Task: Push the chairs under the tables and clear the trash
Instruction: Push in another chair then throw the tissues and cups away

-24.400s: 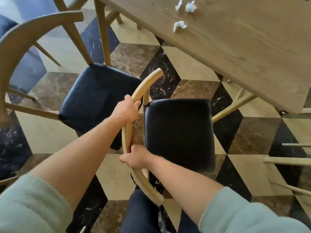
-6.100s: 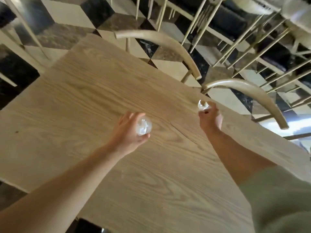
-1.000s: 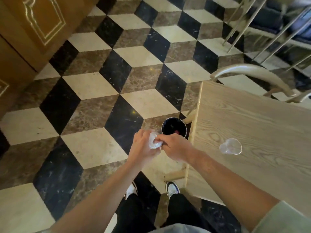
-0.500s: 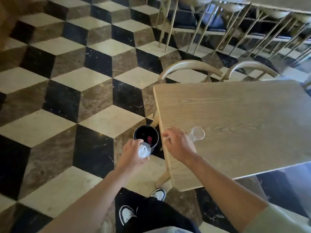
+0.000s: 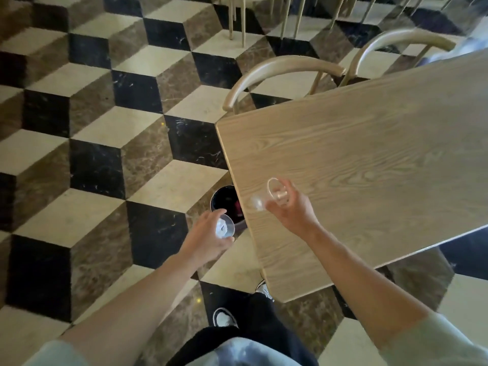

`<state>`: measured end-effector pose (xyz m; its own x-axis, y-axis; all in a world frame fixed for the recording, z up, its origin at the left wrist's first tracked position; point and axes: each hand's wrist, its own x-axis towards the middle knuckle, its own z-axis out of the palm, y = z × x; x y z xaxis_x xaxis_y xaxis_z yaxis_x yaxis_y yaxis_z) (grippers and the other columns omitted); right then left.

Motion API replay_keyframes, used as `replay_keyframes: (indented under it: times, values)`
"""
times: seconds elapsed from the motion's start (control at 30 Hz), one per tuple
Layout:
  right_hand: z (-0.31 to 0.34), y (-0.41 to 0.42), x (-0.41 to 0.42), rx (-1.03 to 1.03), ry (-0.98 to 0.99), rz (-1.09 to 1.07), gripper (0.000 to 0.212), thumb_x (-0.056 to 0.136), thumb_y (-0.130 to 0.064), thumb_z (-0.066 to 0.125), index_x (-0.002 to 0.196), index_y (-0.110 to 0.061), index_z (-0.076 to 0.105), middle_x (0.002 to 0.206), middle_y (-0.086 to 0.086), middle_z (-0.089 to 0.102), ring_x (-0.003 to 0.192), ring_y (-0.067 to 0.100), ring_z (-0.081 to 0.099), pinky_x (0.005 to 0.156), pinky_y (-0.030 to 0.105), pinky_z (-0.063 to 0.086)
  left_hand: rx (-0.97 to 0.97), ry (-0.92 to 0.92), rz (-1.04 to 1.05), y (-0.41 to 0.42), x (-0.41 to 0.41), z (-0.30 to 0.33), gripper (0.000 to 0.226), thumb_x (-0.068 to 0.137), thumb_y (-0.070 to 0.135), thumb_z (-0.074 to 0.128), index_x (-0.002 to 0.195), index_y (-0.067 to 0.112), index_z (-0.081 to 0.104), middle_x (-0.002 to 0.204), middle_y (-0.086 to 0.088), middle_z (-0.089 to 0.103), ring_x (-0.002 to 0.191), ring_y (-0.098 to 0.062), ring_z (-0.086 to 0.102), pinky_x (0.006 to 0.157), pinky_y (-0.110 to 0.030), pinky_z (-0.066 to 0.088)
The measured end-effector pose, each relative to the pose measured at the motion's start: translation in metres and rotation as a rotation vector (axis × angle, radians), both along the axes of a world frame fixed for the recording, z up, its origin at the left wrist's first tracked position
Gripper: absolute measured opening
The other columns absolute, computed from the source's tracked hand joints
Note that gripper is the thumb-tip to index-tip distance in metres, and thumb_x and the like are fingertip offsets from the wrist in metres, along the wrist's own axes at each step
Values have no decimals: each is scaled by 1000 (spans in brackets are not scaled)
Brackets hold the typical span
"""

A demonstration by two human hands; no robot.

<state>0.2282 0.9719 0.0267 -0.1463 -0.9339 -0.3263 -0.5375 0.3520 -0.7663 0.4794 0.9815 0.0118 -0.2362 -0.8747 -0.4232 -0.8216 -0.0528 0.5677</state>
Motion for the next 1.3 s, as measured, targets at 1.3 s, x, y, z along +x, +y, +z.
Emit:
replay_keyframes:
  times: [1.3]
  values:
    - [-56, -155, 246, 512, -110, 196, 50, 82, -25, 69, 130, -33, 61, 150, 2, 33, 144, 29, 27, 112, 36, 35, 127, 273, -242, -220, 157, -78, 65, 74, 48, 84, 130, 30, 56, 118, -3, 61, 108, -21, 53, 92, -37, 49]
